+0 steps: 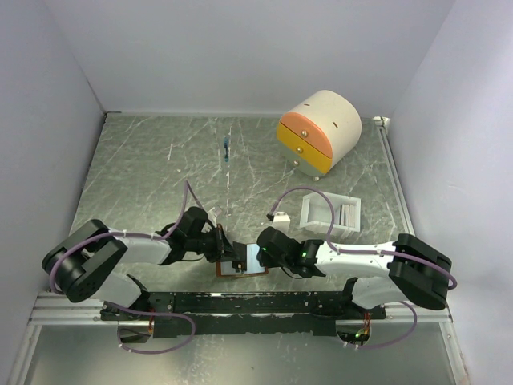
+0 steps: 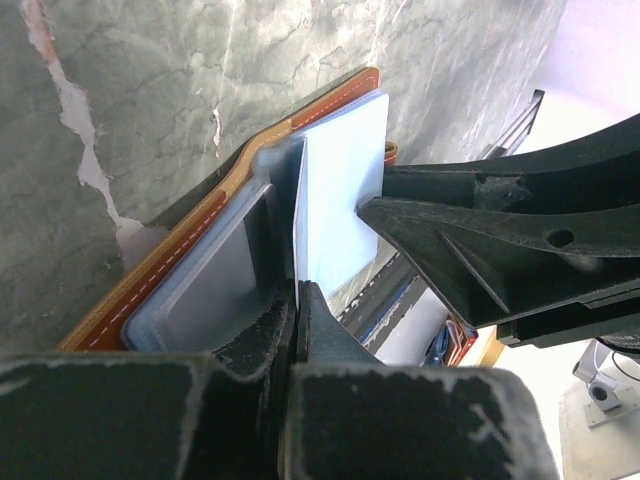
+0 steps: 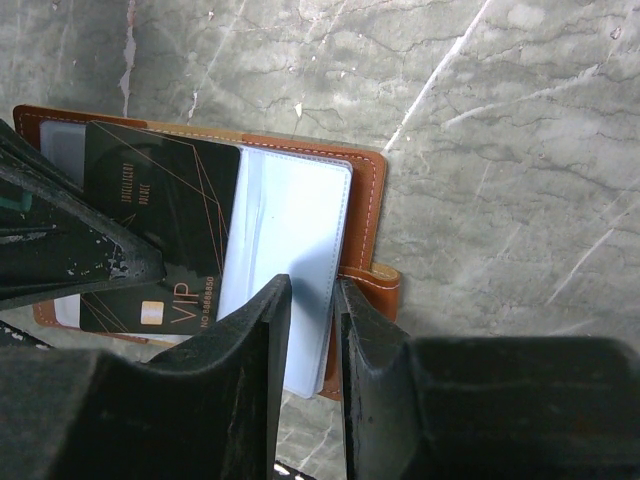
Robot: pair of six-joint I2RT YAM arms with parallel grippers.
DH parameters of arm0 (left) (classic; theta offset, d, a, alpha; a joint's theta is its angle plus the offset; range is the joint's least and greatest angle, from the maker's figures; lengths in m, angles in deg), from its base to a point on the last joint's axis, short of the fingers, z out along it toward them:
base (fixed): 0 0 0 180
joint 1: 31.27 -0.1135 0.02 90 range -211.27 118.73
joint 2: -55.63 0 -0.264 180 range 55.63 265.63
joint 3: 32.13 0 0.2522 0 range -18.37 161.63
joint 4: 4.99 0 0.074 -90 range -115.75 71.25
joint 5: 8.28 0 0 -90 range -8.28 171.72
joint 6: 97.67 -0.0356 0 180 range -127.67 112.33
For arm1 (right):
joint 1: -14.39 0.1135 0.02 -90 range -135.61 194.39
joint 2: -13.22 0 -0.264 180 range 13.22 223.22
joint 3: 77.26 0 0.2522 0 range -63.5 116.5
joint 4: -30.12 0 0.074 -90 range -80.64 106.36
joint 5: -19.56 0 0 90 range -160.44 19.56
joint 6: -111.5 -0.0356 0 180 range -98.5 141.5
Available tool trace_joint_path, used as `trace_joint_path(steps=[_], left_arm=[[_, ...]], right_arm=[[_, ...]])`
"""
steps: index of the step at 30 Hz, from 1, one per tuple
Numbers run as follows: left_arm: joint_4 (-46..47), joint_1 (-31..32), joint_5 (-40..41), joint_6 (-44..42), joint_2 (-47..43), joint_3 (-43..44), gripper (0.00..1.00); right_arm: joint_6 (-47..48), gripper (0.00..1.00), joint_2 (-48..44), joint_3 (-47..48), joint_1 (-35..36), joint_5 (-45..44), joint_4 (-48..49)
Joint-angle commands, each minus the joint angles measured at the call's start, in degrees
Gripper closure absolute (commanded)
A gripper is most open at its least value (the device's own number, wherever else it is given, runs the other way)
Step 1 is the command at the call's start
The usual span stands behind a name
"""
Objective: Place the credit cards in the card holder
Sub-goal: Adjust the credit card.
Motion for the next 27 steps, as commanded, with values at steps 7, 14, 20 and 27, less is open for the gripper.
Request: trace_joint_path(steps=[7, 14, 20, 27], left_arm=[[4.52, 0.20, -2.56, 0.05, 2.66, -0.36, 0.93], [6.62, 0.19, -2.69, 0.48, 4.08, -1.34, 0.93], [4.97, 0.23, -0.96, 0.18, 3.72, -1.46, 0.93], [8.06, 0.22, -2.65, 1.57, 4.83, -2.14, 0.93]], right_arm=[[0.05, 0.75, 0.21, 0.37, 0.46, -0.13, -2.78], [0.05, 0.75, -0.79, 0.56, 0.54, -0.65, -3.79], [0.06, 0.76, -1.06, 0.56, 0.53, -0.88, -3.86], [0.04, 0.75, 0.09, 0.64, 0.50, -0.55, -2.82]])
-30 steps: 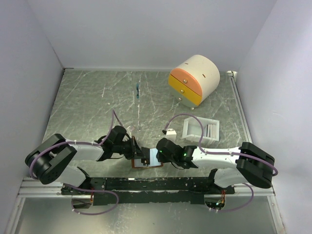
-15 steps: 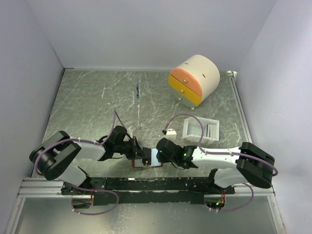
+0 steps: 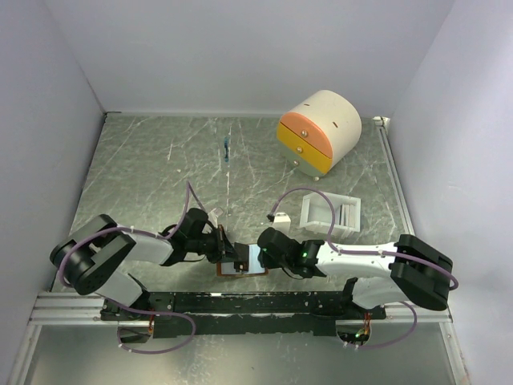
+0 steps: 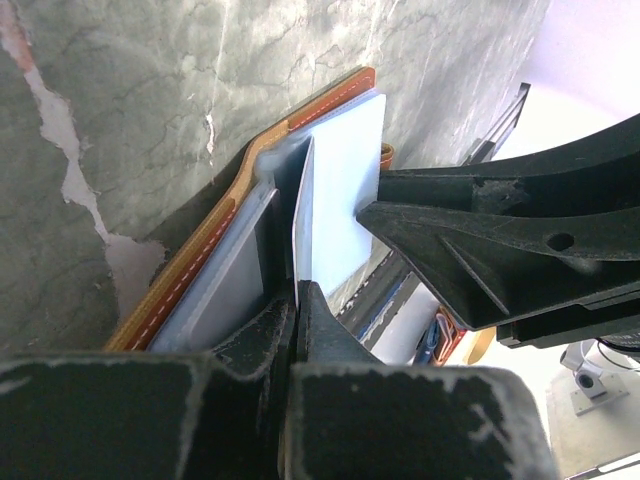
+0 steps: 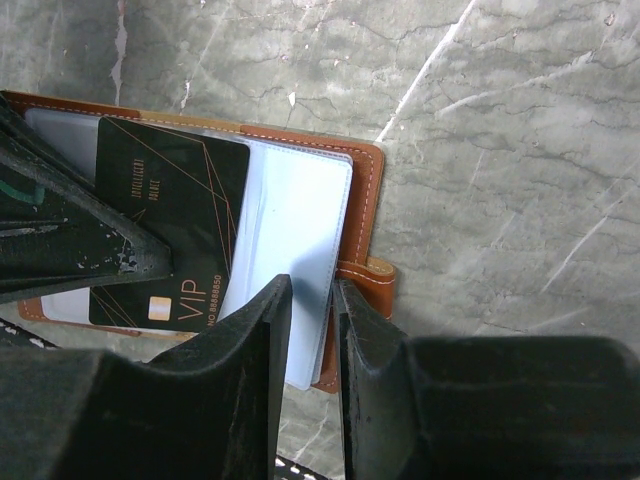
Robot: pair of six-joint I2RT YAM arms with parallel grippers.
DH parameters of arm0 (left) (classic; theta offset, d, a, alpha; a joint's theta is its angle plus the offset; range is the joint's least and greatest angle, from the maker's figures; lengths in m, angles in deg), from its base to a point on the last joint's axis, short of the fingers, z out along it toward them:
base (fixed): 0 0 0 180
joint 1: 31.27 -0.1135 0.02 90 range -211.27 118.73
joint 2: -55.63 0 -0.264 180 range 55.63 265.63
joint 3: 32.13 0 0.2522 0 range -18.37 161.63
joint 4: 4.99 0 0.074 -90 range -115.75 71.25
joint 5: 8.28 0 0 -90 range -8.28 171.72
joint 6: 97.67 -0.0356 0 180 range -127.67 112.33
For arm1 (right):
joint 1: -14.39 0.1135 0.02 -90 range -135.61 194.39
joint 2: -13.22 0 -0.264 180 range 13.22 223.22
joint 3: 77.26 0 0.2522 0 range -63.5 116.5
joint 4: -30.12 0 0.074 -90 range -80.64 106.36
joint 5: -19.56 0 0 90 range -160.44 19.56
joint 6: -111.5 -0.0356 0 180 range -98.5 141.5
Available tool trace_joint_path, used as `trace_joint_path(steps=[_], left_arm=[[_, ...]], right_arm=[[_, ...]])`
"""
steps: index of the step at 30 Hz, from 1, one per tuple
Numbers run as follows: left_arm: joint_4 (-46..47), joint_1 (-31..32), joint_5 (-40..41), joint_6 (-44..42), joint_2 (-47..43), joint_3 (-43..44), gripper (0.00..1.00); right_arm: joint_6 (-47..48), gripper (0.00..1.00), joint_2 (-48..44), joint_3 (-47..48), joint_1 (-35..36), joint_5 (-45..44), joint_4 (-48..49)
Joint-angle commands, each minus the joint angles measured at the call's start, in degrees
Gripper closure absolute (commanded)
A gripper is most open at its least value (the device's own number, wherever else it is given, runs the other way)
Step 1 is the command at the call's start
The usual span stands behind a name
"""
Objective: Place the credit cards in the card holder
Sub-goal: Adjust the credit card.
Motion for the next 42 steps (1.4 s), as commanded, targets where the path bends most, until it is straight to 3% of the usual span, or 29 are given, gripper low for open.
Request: trace_joint_path(steps=[1, 16, 42], left_arm=[[2.24, 0.22, -0.90, 0.62, 1.44, -1.24, 0.93], [5.28, 0.59, -0.54, 2.79, 3.17, -2.55, 0.93], [2.27, 0.81, 0.81, 3.78, 2.91, -1.71, 0.93]], right_arm=[[0.04, 0.75, 0.83, 0.70, 0.27, -0.46, -1.31], [-0.01, 0.76, 1.14, 1.15, 0.31, -0.52, -1.35], [-0.05, 0.76, 0.03, 1.73, 0.27, 1.10, 0.45]])
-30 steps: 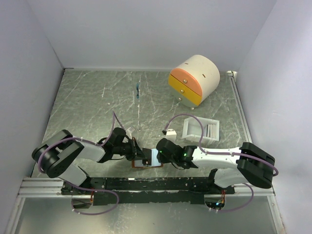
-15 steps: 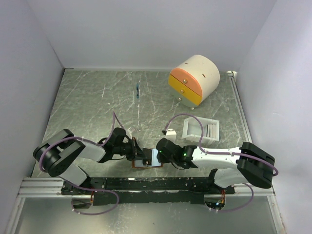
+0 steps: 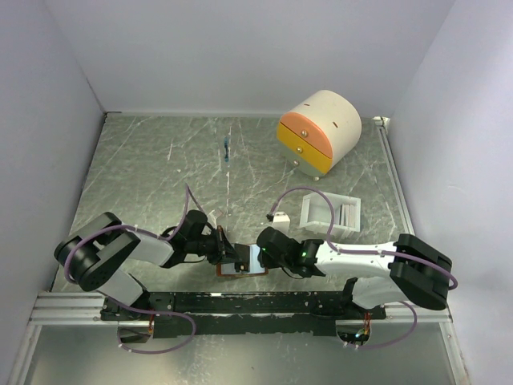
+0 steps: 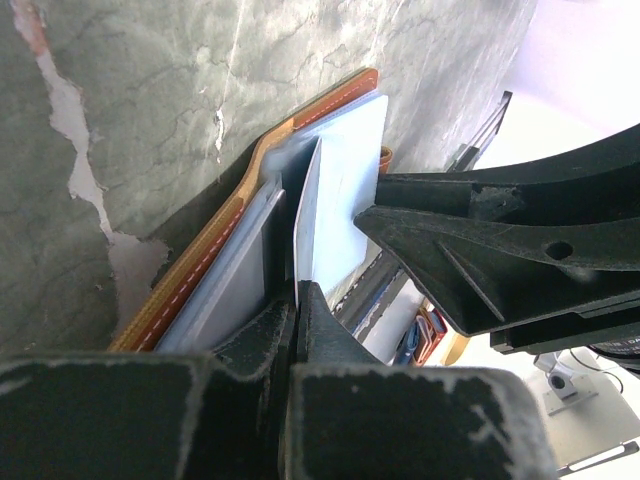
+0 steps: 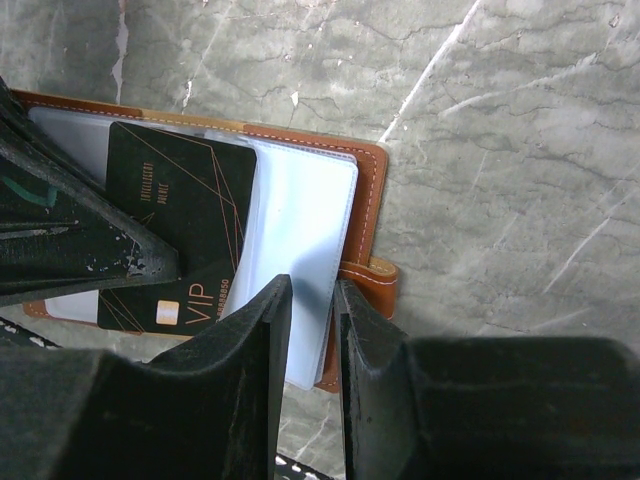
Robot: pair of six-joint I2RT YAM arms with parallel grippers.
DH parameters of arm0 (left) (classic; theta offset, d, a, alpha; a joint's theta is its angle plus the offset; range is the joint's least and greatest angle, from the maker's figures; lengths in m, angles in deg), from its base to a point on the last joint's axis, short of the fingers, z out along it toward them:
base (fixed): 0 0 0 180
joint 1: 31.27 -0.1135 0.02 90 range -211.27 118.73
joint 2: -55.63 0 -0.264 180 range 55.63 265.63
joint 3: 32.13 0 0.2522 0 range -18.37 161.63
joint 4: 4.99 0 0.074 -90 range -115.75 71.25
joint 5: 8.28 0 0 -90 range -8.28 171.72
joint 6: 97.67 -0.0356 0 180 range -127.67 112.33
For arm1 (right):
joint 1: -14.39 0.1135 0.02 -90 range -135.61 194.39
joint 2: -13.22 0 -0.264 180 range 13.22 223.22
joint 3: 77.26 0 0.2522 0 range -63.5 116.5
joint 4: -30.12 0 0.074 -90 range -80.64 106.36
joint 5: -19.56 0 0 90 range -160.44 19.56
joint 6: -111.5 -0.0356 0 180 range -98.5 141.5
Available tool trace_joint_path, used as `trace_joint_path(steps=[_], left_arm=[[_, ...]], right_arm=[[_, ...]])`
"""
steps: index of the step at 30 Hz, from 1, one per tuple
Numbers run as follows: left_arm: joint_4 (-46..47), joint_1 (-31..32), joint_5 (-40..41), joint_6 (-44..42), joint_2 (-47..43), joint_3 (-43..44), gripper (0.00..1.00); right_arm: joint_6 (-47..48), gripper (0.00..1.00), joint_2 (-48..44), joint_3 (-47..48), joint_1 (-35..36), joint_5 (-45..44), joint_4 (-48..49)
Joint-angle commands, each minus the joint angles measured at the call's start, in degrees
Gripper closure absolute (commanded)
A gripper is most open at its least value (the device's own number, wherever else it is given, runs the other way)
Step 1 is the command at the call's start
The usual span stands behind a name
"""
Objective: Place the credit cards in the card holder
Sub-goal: Adjust the credit card.
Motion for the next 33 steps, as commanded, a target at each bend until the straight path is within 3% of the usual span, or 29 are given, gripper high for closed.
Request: trace_joint_path(steps=[1, 10, 33], left_arm=[[-2.77, 0.72, 1.36, -0.35, 0.93, -0.04, 0.93], [-1.98, 0.79, 0.89, -0.59, 0.18, 0.40, 0.93], [-10.78, 0.84, 3.78, -3.43, -8.28, 1.91, 0.93]], right_arm=[[-0.07, 0.76, -0.81, 1.20, 0.34, 1.20, 1.06], [-1.41, 0.71, -5.90, -0.06, 0.21, 2.50, 2.73], [-7.16, 0.71, -3.32, -5.37, -0.50, 4.38, 11.07]])
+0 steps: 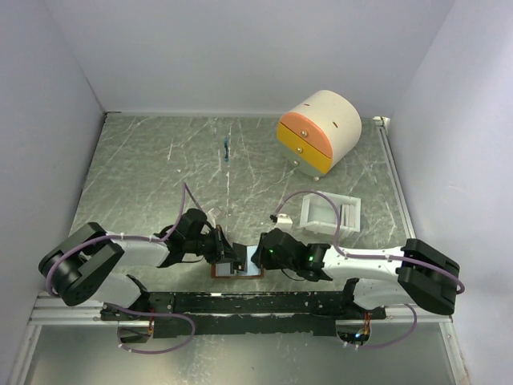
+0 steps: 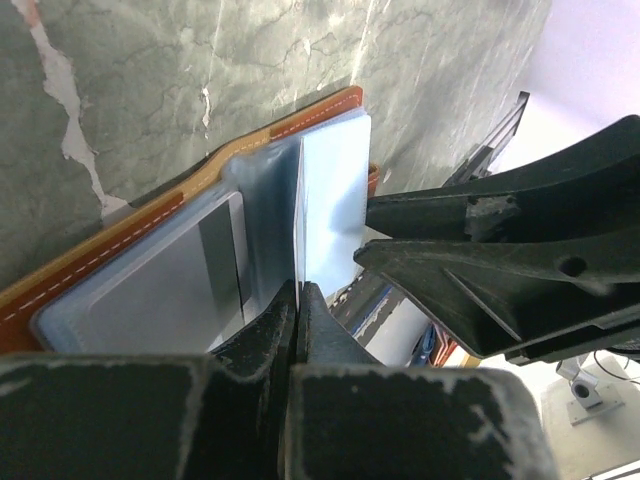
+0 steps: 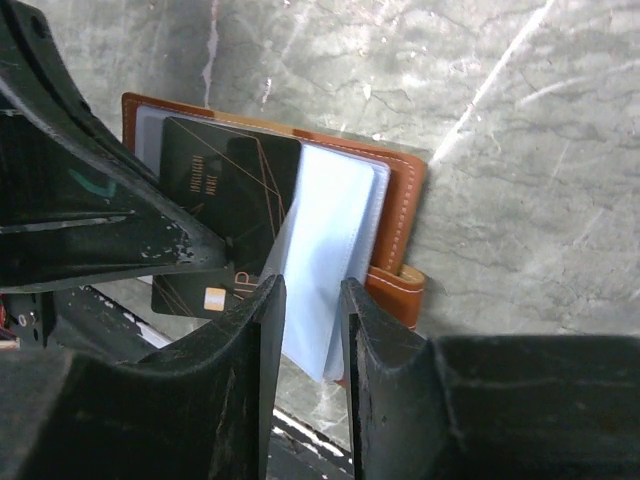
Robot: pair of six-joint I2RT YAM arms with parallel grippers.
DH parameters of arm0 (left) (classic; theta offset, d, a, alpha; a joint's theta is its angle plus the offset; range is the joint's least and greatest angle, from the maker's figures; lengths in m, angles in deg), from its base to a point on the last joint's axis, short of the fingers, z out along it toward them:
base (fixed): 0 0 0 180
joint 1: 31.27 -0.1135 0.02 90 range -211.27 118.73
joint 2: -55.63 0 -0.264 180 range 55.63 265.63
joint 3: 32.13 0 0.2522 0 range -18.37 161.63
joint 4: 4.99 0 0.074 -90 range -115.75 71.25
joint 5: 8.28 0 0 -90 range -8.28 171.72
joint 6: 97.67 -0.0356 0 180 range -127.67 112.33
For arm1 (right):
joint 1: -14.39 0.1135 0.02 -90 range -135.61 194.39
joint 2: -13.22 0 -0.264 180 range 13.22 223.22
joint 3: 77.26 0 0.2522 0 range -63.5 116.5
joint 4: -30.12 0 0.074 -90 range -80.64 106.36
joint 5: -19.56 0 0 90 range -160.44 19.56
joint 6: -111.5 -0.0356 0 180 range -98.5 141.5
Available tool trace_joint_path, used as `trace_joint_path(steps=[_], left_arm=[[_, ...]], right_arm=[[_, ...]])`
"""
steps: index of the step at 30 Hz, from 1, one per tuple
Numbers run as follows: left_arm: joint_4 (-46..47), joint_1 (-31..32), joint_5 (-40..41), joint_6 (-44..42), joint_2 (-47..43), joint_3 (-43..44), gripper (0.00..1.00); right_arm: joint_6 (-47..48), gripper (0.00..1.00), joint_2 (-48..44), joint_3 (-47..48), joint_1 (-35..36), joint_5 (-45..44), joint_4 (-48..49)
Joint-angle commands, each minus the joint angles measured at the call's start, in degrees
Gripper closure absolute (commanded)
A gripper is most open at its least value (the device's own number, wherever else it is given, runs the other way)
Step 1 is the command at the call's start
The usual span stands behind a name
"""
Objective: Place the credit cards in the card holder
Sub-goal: Adjust the credit card.
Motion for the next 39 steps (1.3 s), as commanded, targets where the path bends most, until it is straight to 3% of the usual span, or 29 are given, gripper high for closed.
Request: trace_joint_path(steps=[1, 17, 21, 25, 27, 35, 39], left_arm=[[-0.94, 0.28, 1.36, -0.78, -1.45, 0.37, 0.93], [-0.22, 0.32, 1.86, -0.85, -1.45, -0.42, 0.93], [-0.08, 0.32, 1.84, -0.82, -1.35, -0.54, 0.93], [-1.88, 0.30, 2.30, -1.39, -2.58, -0.08, 0.93], [-4.48, 0.18, 2.85, -2.06, -4.10, 0.76, 0.93], [-27.38, 0.17, 13.64, -8.40, -15.29, 9.62, 0.93], [-33.74, 0.00, 17.90, -9.79, -17.38, 11.31, 0.93]], right_arm=[[-4.18, 0.71, 0.73, -1.48, -0.48, -0.13, 2.53], [-6.76, 0.77, 0.77, -5.95, -0.47, 3.00, 13.94], [-7.93, 0.79, 1.50, -5.89, -0.50, 1.92, 12.27], [-8.28, 0.93, 0.14, -6.07, -0.42, 0.16, 10.44], [-8.23, 1.00, -1.22, -6.44, -0.48, -0.95, 9.76], [-4.27, 1.00, -5.47, -2.33, -0.50, -6.46, -2.27], [-1.53, 1.00, -5.65, 0.89, -0.46, -5.44, -4.53]])
